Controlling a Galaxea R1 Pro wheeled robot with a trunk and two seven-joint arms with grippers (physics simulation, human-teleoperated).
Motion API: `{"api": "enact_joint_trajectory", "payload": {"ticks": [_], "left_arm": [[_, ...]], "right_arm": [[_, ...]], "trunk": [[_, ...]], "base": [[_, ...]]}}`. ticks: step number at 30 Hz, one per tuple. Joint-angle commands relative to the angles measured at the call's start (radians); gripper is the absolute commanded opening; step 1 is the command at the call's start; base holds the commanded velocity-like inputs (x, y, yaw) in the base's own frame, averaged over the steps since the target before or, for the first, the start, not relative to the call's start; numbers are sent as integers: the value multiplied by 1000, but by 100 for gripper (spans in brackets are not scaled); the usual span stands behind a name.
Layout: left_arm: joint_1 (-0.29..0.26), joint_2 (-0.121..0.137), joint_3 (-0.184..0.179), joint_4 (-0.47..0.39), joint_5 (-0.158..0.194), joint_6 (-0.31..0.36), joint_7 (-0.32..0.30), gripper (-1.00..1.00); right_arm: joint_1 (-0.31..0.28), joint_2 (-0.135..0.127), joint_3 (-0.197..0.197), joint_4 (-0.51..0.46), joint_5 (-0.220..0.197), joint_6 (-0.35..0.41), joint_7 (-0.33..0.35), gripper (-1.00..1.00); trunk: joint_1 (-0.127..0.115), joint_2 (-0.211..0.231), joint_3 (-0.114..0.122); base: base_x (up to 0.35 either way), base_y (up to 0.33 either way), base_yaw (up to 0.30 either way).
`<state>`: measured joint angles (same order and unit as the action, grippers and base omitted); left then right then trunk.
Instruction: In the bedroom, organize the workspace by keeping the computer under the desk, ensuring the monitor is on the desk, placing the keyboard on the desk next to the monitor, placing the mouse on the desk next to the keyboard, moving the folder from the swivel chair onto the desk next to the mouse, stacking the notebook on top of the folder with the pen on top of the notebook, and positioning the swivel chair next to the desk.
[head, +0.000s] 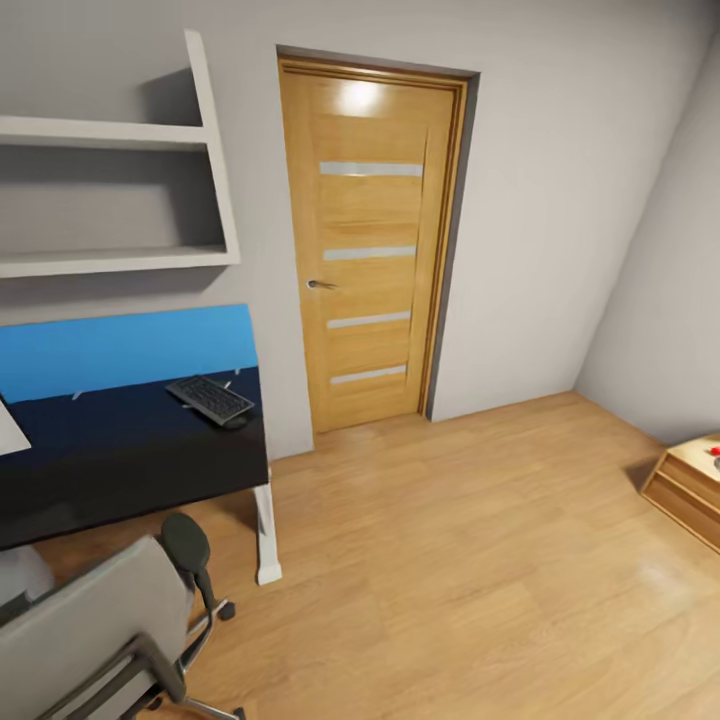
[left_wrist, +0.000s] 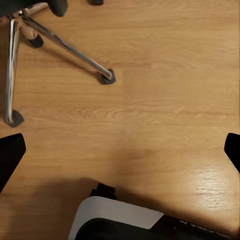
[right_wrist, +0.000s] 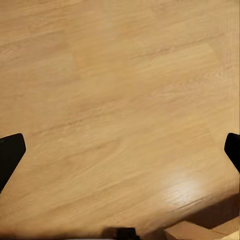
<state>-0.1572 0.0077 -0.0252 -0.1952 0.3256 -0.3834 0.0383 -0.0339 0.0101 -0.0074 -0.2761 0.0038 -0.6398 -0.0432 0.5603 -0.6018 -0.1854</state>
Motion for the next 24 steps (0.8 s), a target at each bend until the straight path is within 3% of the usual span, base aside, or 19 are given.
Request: {"api": "enact_joint_trajectory", "payload": {"ticks": [1, 8, 24], "left_arm": [[-1, 0, -9, 0, 1, -3, 4, 100], [-1, 0, -30, 1, 1, -2, 5, 100], [-1, 0, -35, 2, 1, -2, 5, 100]], "right_arm": [[-1, -1, 0, 0, 1, -3, -3, 100], [-1, -4, -2, 0, 1, -4, -3, 100], [-1, -4, -2, 2, 1, -4, -3, 100]], "trunk": [[1, -1, -2], [1, -1, -2], [1, -1, -2]], "base": [[330, -69, 61], [331, -80, 23], [331, -68, 1]]}}
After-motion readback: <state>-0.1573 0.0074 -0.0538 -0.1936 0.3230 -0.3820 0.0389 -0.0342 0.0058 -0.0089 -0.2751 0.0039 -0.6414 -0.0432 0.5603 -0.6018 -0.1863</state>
